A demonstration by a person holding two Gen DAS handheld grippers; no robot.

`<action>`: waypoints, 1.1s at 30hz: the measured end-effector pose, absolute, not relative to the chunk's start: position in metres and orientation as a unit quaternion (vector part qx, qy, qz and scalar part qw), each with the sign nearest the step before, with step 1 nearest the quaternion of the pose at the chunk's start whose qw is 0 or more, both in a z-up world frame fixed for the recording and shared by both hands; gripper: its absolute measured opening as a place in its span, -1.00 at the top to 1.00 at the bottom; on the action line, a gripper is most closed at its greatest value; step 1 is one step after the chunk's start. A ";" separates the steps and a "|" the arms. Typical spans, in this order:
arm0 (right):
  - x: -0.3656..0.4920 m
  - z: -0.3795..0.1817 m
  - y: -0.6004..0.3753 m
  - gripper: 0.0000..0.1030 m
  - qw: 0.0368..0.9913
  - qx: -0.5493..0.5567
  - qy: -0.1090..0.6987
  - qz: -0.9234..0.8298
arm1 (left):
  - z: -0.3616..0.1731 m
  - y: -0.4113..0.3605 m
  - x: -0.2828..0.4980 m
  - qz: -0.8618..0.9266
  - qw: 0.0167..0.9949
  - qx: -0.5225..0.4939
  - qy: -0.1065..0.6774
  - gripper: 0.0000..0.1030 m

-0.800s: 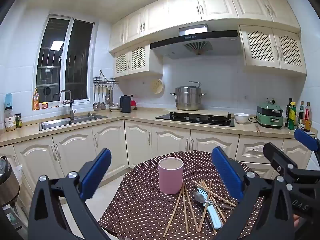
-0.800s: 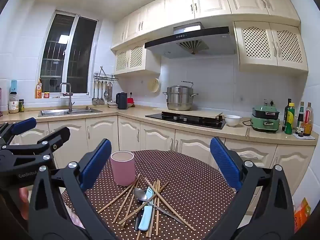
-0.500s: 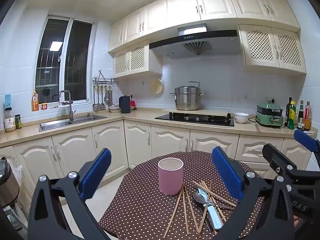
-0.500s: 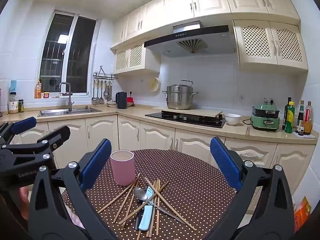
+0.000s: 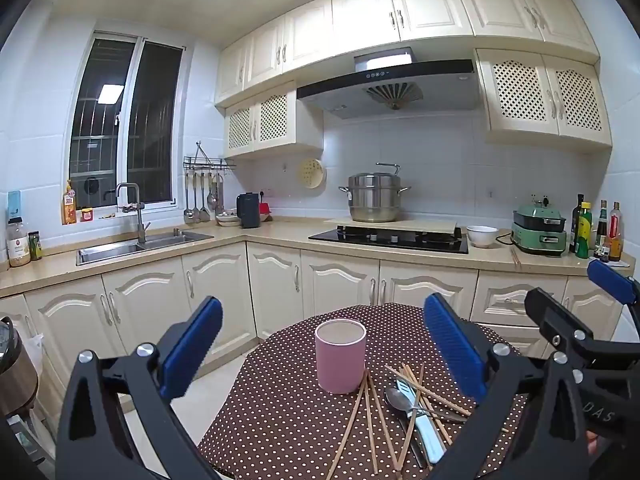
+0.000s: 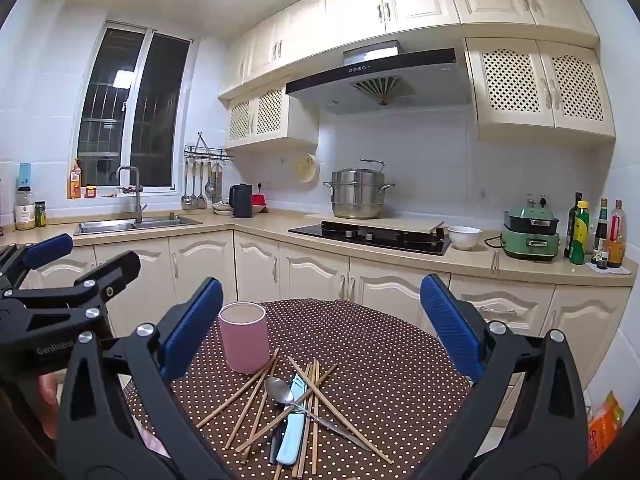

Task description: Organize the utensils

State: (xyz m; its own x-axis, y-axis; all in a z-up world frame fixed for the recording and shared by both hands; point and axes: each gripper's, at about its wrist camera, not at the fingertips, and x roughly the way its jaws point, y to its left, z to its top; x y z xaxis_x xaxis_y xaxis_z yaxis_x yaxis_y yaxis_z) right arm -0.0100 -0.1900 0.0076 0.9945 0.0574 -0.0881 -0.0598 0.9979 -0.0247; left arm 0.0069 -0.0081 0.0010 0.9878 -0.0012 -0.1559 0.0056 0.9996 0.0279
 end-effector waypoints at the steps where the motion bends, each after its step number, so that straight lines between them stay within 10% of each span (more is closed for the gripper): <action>1: -0.009 0.008 -0.190 -0.88 0.998 -0.014 0.044 0.030 | 0.002 -0.008 0.007 -0.002 0.997 0.014 0.078 -0.91; 33: -0.006 0.007 -0.189 -0.88 0.998 -0.006 0.050 0.032 | 0.000 -0.005 0.014 -0.002 0.997 0.016 0.076 -0.91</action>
State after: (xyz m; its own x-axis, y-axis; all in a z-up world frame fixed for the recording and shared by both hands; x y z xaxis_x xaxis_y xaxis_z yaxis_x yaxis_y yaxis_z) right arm -0.0062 -0.1892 0.0070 0.9930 0.0630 -0.0998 -0.0642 0.9979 -0.0091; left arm 0.0137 -0.0052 -0.0001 0.9884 -0.0006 -0.1521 0.0056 0.9995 0.0322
